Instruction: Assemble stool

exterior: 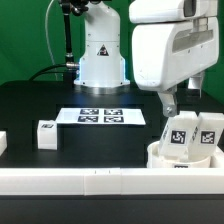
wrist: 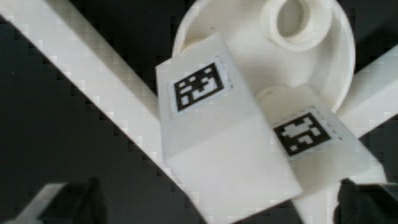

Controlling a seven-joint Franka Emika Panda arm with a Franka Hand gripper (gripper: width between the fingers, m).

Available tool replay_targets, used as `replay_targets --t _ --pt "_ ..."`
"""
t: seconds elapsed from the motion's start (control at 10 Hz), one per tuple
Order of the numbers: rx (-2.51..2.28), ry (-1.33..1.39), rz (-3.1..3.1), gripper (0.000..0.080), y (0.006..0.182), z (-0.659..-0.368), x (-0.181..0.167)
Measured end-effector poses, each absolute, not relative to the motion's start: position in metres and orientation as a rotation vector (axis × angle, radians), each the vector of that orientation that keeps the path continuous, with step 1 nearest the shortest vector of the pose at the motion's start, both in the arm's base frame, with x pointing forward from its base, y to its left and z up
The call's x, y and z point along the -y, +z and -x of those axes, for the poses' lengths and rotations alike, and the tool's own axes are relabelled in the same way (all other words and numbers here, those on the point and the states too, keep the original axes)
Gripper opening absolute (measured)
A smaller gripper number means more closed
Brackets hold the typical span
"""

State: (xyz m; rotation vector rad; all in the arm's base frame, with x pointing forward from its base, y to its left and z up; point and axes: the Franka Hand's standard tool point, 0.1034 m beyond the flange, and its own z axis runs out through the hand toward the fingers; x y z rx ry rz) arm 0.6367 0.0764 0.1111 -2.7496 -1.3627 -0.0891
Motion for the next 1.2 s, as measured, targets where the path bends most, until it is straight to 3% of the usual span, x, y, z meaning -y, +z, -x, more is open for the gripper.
replay_targets --t 0.4,0.9,1.0,1.1,1.2 --pt "1.79 -0.083 2.515 0.0649 0.102 -0.635 -0.071" --pt "1.883 -0.054 2.439 0.0649 0.085 -0.63 -0.065" --pt "1.869 -0.051 2.447 0.0516 0.084 -0.629 -0.066" --pt "1.868 -0.05 2.448 0.0516 0.083 -0.629 -0.066" --pt "1.868 -0.05 2.448 0.0364 0.083 -0.629 -0.063"
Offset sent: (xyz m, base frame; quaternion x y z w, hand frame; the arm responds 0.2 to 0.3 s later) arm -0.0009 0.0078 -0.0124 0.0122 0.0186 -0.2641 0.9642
